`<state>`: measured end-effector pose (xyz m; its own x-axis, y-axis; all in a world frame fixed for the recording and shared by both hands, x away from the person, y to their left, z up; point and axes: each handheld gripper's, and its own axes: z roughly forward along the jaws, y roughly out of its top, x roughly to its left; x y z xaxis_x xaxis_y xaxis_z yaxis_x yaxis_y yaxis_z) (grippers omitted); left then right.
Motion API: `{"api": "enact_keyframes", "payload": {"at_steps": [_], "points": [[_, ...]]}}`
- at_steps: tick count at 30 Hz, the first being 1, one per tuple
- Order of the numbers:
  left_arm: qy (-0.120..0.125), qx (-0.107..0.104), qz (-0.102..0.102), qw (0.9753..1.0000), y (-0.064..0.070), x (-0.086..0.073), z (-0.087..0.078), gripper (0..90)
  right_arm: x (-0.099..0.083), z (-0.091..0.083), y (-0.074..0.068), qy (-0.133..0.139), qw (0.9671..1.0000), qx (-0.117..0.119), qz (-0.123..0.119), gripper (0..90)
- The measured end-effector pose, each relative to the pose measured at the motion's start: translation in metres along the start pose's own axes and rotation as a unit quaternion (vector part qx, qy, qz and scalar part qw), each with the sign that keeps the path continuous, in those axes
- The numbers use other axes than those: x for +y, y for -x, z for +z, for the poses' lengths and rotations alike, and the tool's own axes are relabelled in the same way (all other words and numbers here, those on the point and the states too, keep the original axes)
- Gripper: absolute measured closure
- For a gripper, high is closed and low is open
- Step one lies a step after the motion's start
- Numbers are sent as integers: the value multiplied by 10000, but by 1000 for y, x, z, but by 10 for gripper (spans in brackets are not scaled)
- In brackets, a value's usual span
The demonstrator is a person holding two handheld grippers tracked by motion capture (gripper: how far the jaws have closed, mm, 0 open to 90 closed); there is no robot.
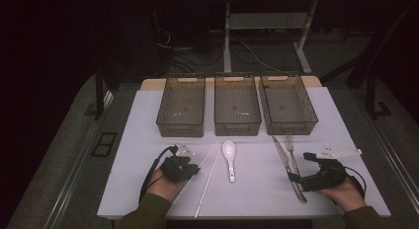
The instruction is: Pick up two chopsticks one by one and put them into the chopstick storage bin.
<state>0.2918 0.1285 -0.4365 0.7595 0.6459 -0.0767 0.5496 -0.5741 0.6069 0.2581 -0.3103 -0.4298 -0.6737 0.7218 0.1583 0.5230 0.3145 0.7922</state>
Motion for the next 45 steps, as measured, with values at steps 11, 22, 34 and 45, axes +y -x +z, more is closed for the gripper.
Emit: {"api": "enact_keyframes", "payload": {"at_steps": [11, 22, 34, 45], "points": [[-49, 89, -162, 9998, -14, 0, -3, 842, 0, 0, 0, 15, 10000, 3, -5, 8], [69, -45, -218, 9997, -17, -2, -2, 845, 0, 0, -1, 7, 10000, 5, -15, 8], [217, -58, -163, 9996, -23, -1, -12, 847, 0, -1, 0, 24, 10000, 6, -4, 8], [510, -158, -67, 9986, -26, 3, -26, 847, 0, 0, 0, 29, 10000, 14, -14, 8]]}}
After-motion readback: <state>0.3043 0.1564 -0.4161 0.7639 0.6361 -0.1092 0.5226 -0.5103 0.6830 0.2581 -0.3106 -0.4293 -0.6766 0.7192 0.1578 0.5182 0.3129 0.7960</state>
